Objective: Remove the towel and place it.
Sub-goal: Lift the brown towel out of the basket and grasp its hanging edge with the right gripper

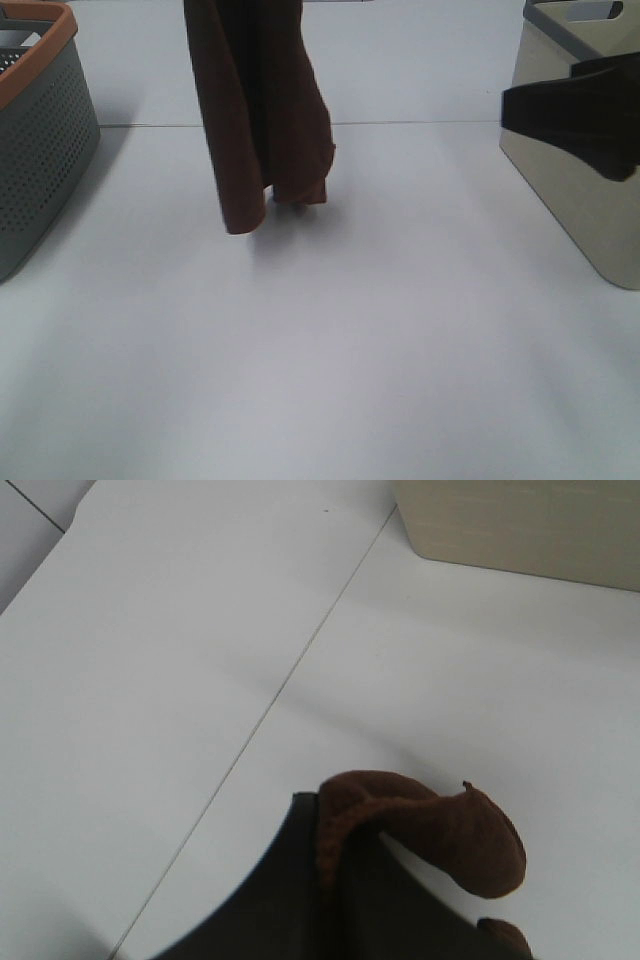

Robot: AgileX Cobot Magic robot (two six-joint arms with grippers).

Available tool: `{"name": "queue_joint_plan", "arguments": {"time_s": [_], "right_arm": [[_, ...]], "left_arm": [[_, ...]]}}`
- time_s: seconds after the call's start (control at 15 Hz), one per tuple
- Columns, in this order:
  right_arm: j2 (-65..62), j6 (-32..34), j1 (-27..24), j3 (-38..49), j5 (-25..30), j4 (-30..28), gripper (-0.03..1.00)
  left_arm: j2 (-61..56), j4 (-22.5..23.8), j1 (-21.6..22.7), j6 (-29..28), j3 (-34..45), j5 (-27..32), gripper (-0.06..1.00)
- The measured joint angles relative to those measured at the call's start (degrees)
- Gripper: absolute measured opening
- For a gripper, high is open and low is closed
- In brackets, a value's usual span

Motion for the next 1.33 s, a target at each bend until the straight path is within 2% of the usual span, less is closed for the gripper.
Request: {"name": "queue_joint_plan", "arguments": {"time_s": [0.07, 0.13, 0.2, 0.33, 0.4, 0.6, 0.67, 0.8, 1.0, 1.33], "right_arm": [[1.66, -4.30, 1.49, 0.00, -0.34, 3.84, 0.70], [4.70, -12.43, 3.90, -0.23, -0.80, 9.80, 0.70], [7.96, -18.39, 6.36, -1.15, -1.03, 12.66, 0.70], [13.87, -24.01, 9.11, -4.64, -1.32, 14.04, 0.69], [16.90, -24.87, 9.45, -7.28, -1.26, 14.21, 0.69], [23.43, -26.59, 9.51, -13.75, -0.11, 14.90, 0.69], [24.35, -26.70, 9.51, -14.55, 0.80, 14.95, 0.69], [28.19, -29.05, 9.57, -17.53, 6.59, 14.95, 0.69], [31.34, -31.40, 9.57, -19.25, 9.80, 14.90, 0.69], [35.18, -32.14, 9.57, -23.61, 12.20, 14.95, 0.69]], "left_arm": [[0.00, -0.40, -0.06, 0.00, 0.00, -0.11, 0.00], [0.00, -1.20, -0.06, -0.11, 0.00, -0.17, 0.00], [0.00, -1.72, -0.06, -0.11, 0.00, -0.17, 0.00], [0.00, -2.92, -0.06, 0.92, 0.00, -0.17, 0.00], [0.00, -3.44, -0.06, 3.84, 0.00, 0.00, 0.00], [0.00, -3.67, -0.06, 19.60, 0.00, 1.26, 0.00], [0.00, -3.72, -0.06, 22.80, 0.00, 1.26, 0.00], [0.00, -5.27, -0.06, 36.04, 0.00, 1.72, 0.00], [0.00, -7.68, -0.06, 39.19, 0.00, 1.78, 0.00], [0.00, -9.22, -0.06, 39.88, 0.00, 1.89, 0.00]]}}
